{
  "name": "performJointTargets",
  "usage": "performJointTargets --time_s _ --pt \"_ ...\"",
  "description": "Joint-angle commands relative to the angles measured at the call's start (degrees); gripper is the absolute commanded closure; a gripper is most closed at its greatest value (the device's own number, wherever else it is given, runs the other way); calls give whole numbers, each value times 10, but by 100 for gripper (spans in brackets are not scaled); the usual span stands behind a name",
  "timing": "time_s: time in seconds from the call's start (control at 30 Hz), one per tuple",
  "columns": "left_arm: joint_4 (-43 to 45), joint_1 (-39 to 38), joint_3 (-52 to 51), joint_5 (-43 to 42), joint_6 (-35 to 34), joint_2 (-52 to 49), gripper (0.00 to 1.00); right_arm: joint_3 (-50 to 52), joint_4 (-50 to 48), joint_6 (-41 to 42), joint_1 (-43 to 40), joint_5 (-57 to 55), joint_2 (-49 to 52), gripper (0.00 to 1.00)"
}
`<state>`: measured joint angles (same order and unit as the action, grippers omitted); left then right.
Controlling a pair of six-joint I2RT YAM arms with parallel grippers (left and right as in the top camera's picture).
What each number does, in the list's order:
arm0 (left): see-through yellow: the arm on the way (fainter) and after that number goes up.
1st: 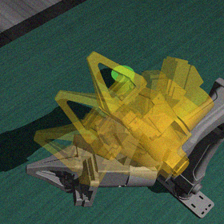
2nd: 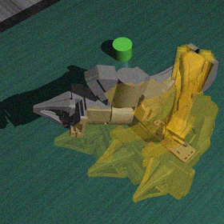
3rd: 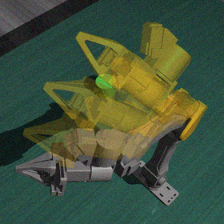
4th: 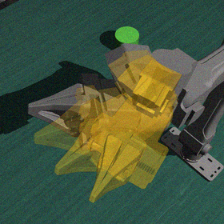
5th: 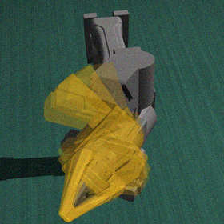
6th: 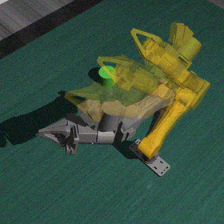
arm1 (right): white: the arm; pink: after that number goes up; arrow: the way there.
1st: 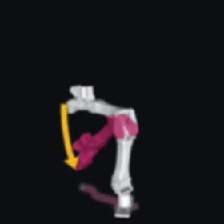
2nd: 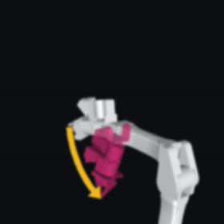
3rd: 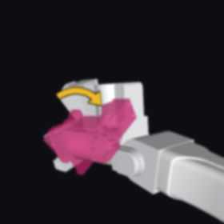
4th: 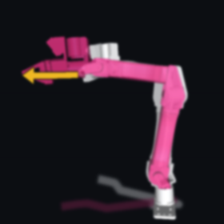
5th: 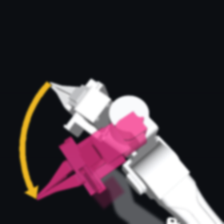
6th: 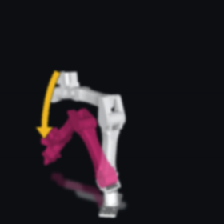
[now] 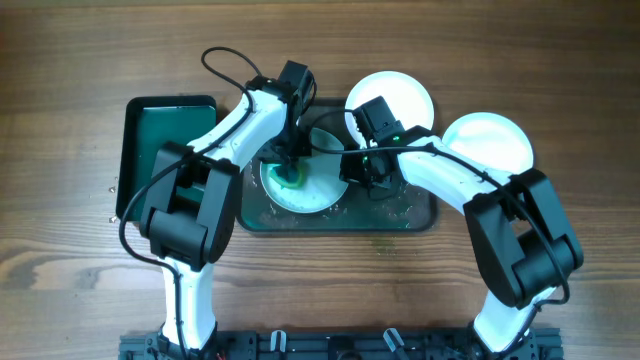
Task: Clean dirty plates on tray and stack at the side
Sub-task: 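Scrub the second plate with the sponge in the left gripper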
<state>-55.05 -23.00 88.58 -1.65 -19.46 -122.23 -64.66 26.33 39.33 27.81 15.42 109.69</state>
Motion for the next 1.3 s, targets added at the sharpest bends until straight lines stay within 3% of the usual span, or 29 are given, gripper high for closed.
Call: performJointTargets --time_s 0.0,0.1,0.17,0.27,0.37,0.57,0.67,0.77,0.9,1.07,1.1,1.27 --pt "-4 -3 -9 -44 59 -23 96 -11 -3 -3 -4 10 11 96" --pt "-21 -4 -9 -228 248 -23 96 -11 -4 -3 -4 10 11 96" --pt "-38 -4 -9 -309 337 -23 96 -11 -5 -3 -4 10 11 96" --pt "-34 -3 -9 -282 343 -23 96 -11 -5 -3 -4 10 11 96" --pt "-17 -1 -9 -167 254 -23 96 -11 -5 -4 -4 10 11 96" --pt "-28 0 -9 220 -89 -15 96 -11 -5 -3 -4 10 11 96" --pt "-42 0 -9 260 -157 -14 96 -11 -5 -3 -4 10 11 96" --pt "-46 0 -9 253 -175 -14 96 -11 -5 -3 -4 10 11 96" --pt "-47 -7 -9 154 -138 -14 96 -11 -5 -7 -4 14 11 96" --pt "-23 -25 -9 -184 97 -14 96 -11 -1 -30 -20 60 11 95" --pt "-17 -30 -9 -221 116 -14 96 -11 -1 -34 -23 68 11 96" --pt "56 -50 -9 -256 120 -14 96 -11 1 -36 -24 69 11 96"
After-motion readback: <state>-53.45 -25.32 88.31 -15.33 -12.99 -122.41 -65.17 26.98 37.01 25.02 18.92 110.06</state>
